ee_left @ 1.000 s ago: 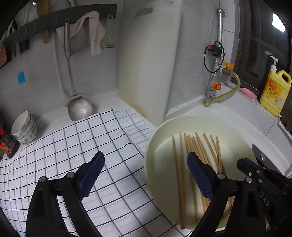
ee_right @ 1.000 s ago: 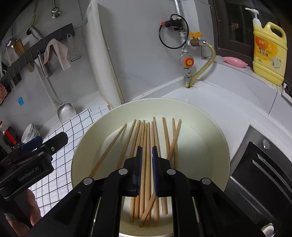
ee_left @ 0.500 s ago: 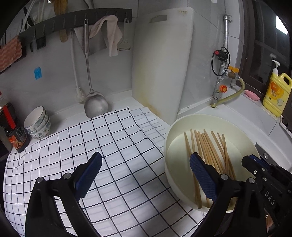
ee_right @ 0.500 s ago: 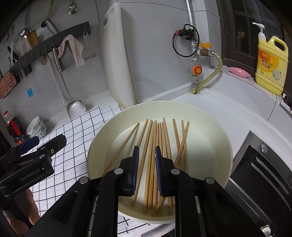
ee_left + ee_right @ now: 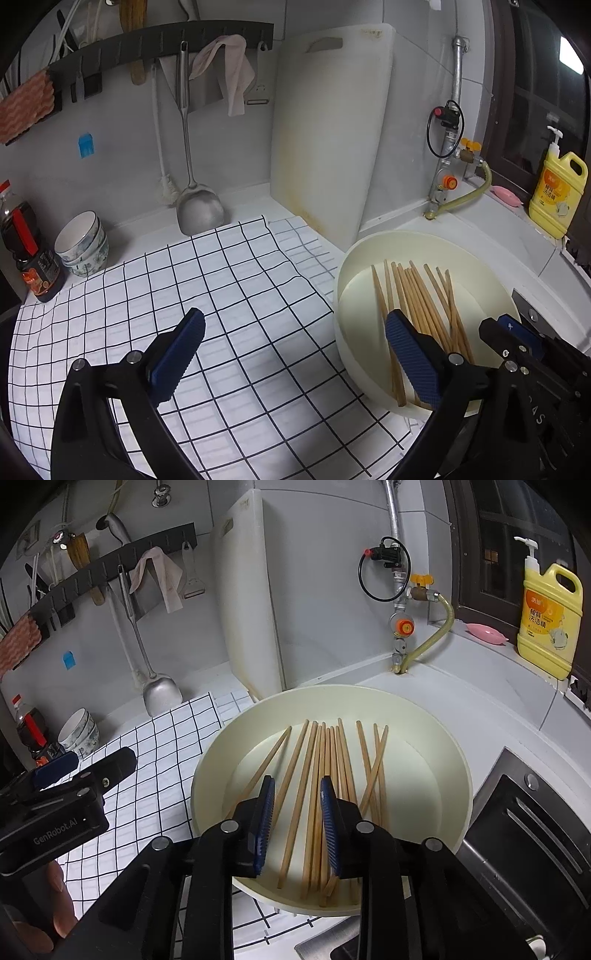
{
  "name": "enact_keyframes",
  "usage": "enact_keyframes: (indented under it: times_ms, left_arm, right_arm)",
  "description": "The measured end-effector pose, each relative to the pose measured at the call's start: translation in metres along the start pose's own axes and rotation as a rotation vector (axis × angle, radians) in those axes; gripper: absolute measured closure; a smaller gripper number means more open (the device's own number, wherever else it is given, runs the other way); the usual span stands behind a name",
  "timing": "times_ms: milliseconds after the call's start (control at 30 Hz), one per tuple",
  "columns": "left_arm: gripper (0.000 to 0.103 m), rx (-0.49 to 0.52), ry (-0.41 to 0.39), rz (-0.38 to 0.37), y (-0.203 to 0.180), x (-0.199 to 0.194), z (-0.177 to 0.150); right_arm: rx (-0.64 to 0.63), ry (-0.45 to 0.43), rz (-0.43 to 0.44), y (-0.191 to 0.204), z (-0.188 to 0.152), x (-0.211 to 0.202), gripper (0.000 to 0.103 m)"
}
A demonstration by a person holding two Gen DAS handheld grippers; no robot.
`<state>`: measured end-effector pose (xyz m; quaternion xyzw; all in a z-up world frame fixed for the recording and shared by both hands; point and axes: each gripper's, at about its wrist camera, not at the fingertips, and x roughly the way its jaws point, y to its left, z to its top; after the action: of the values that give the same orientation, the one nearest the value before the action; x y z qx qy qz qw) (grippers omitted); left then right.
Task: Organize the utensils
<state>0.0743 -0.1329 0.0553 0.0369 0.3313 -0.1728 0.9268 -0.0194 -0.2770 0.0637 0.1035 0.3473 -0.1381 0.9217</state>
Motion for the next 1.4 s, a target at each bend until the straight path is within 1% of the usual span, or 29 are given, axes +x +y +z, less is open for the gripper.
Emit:
enact_keyframes:
  times_ms: [67, 100, 167, 433, 533, 600, 733, 800, 1033, 1100, 1233, 1300, 1400]
  left_arm:
    - [0.006, -0.005, 0.001, 0.0, 0.001, -0.001, -0.001]
    - [0.006, -0.008, 0.002, -0.001, 0.002, -0.001, -0.001]
    - [0.006, -0.009, 0.01, 0.002, 0.003, -0.001, -0.002]
    - [0.006, -0.016, 0.026, 0.019, 0.007, -0.001, -0.004]
    - [0.006, -0.022, 0.02, 0.031, 0.009, -0.004, -0.005]
    - [0.006, -0.022, 0.012, 0.046, 0.01, -0.005, -0.005]
    - [0.006, -0.032, 0.004, 0.051, 0.013, -0.009, -0.004]
    - [0.006, -0.038, 0.0, 0.054, 0.015, -0.01, -0.004]
    - [0.006, -0.041, -0.017, 0.069, 0.016, -0.016, -0.005]
    - [0.006, -0.041, -0.022, 0.073, 0.017, -0.018, -0.005]
    - [0.006, -0.043, -0.031, 0.072, 0.017, -0.021, -0.004]
    - [0.006, -0.044, -0.034, 0.074, 0.018, -0.022, -0.004]
    - [0.006, -0.042, -0.037, 0.078, 0.017, -0.022, -0.004]
  right_arm:
    - [0.002, -0.001, -0.001, -0.001, 0.0, 0.0, 0.076]
    - [0.006, -0.004, -0.002, -0.001, 0.0, -0.001, 0.071]
    - [0.006, -0.008, -0.004, -0.002, 0.001, -0.002, 0.067]
    - [0.0, -0.012, -0.011, -0.001, 0.001, -0.003, 0.065]
    - [-0.001, -0.015, -0.014, -0.001, 0.0, -0.003, 0.062]
    - [-0.002, -0.017, -0.019, -0.001, 0.0, -0.004, 0.056]
    - [-0.001, -0.02, -0.022, -0.002, 0.0, -0.005, 0.055]
    - [0.002, -0.019, -0.023, -0.002, 0.0, -0.005, 0.05]
    - [0.011, -0.024, -0.028, -0.003, 0.001, -0.008, 0.043]
    - [0.013, -0.027, -0.028, -0.003, 0.002, -0.008, 0.039]
    - [0.014, -0.028, -0.037, -0.003, 0.002, -0.009, 0.037]
    - [0.016, -0.026, -0.039, -0.003, 0.002, -0.008, 0.033]
    - [0.014, -0.025, -0.041, -0.002, 0.002, -0.008, 0.033]
